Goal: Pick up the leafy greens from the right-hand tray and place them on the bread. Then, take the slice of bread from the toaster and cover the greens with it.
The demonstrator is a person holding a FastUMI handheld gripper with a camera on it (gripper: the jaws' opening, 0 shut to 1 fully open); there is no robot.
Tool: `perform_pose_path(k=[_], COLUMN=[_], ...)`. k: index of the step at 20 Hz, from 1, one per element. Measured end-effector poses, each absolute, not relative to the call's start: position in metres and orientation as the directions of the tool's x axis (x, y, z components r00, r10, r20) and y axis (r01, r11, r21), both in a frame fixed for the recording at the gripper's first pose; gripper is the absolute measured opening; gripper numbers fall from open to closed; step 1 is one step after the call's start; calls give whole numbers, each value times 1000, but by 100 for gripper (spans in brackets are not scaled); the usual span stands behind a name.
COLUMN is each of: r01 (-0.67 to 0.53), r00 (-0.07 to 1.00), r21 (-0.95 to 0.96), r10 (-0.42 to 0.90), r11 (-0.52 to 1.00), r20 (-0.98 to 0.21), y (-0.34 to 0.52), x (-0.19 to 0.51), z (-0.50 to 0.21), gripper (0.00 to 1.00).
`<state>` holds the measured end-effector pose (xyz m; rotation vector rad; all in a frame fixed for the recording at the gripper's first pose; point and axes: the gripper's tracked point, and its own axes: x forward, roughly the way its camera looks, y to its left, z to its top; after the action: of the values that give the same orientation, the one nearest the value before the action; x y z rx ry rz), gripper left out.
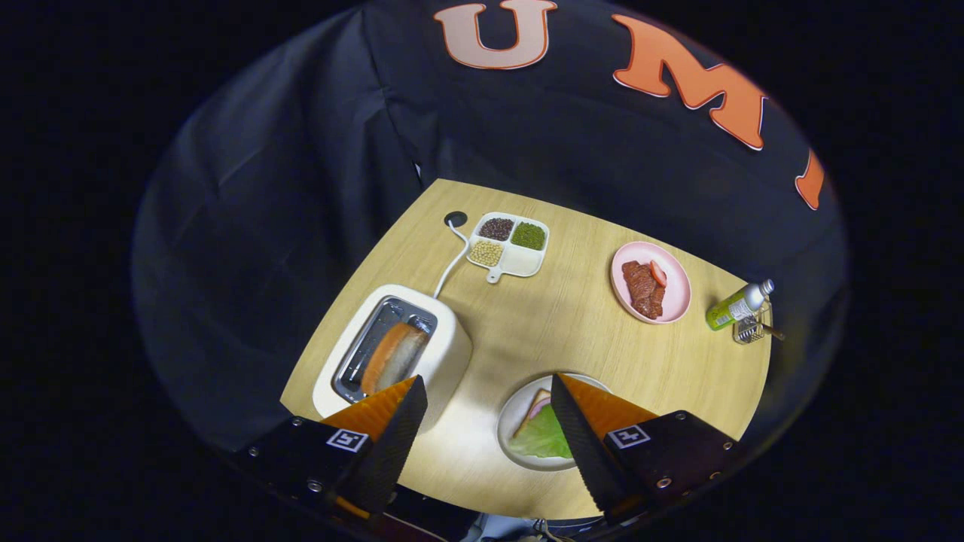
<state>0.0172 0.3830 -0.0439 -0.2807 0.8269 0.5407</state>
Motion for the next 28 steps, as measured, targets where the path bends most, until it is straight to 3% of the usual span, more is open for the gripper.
perform_pose_path(k=[11,17,23,24,28], r01=[-494,-448,-392,-377,-341], r00=[460,431,405,402,409], r21=[56,57,92,98,163], r10=[315,272,261,258,302], r11=[868,892,915,921,926], r20=[-830,-860,-876,-878,-861], y=[459,470,474,473,473], x=[8,14,15,15,16], z=[-80,-103,-111,-110,-88], gripper=[97,66,18,14,13])
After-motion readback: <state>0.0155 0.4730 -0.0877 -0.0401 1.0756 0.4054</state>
